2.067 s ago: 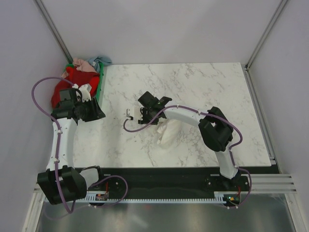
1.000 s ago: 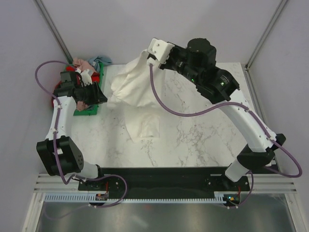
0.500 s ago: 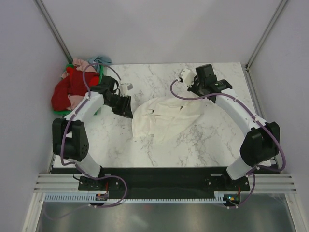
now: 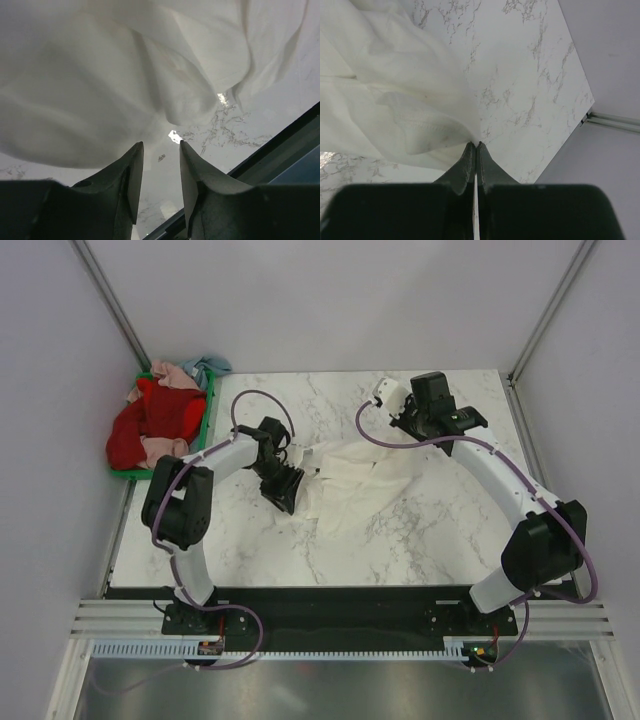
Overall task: Fold and stack the t-shirts
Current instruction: Flatten the tshirt out
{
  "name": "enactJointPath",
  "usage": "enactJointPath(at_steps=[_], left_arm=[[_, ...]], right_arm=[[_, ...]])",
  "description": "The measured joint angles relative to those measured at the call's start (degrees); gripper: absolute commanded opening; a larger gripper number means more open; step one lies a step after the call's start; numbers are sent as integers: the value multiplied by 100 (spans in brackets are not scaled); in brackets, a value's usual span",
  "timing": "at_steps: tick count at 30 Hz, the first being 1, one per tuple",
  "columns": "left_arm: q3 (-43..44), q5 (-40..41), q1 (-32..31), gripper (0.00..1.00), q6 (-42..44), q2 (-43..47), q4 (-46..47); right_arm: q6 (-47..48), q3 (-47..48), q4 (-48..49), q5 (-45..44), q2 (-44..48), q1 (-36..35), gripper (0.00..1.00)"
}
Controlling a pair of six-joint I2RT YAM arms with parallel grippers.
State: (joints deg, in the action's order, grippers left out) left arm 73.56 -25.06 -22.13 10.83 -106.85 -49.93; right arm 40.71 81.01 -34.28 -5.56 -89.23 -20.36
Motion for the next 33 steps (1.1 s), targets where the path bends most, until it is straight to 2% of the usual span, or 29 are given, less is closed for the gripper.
enactJointPath(at_steps=[3, 11, 15, 16, 26, 29, 33], left_arm=[[118, 168, -17, 43, 4, -221, -26], [345, 549, -181, 31, 13, -605, -92], [350, 704, -236, 5, 48, -614, -81], [350, 728, -240, 2, 59, -616, -79], [348, 914, -249, 2, 160, -472, -98], [369, 1117, -249, 2, 315, 2, -190], [761, 1434, -177, 2, 629, 1147, -404]], right_arm=[[-24, -20, 2, 52, 0, 2, 0], [-144, -76, 11, 149, 2, 2, 0], [-203, -76, 70, 184, 2, 11, 0], [-216, -79, 85, 186, 2, 17, 0], [-455, -151, 269, 199, -4, 249, 0], [-597, -116, 293, 225, -4, 363, 0], [-804, 162, 284, 264, 4, 496, 0]])
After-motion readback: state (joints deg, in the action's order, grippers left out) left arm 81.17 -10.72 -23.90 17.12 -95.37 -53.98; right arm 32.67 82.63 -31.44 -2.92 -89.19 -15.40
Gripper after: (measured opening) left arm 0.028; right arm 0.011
